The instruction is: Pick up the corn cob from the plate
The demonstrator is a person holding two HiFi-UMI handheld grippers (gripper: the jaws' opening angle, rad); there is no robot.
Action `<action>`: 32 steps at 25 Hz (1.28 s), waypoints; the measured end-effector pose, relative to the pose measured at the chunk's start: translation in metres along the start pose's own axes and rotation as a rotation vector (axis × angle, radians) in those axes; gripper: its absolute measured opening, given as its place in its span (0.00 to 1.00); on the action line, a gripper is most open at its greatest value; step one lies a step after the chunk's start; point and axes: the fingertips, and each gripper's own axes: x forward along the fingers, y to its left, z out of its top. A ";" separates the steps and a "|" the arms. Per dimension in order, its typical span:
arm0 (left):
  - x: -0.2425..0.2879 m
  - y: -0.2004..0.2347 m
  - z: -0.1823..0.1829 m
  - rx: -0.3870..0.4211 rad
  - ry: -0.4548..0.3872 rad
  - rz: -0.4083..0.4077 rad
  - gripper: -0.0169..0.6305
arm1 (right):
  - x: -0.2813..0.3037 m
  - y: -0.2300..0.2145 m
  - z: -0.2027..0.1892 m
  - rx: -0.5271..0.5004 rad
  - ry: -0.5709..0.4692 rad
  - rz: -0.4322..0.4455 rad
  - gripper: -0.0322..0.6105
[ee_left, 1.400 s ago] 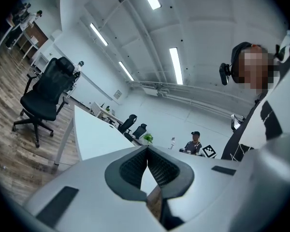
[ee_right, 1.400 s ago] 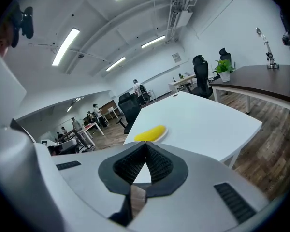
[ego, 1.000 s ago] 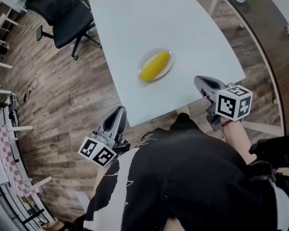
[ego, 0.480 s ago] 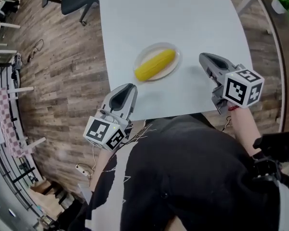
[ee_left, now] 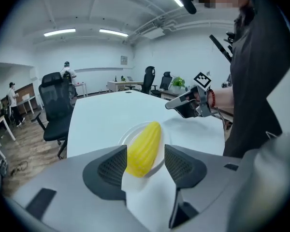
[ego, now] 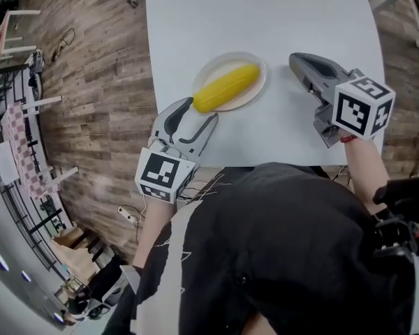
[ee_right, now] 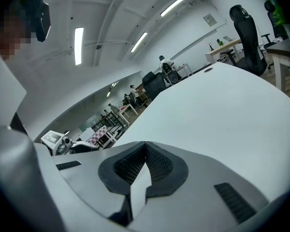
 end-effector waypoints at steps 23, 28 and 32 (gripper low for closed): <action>0.036 0.028 -0.025 0.545 0.279 0.039 0.49 | 0.005 -0.018 -0.014 0.048 0.020 0.056 0.07; 0.042 0.031 -0.031 0.620 0.340 0.007 0.53 | 0.006 -0.014 -0.015 0.045 0.020 0.060 0.07; 0.044 0.031 -0.032 0.613 0.362 -0.015 0.53 | 0.005 -0.012 -0.017 0.046 0.021 0.063 0.07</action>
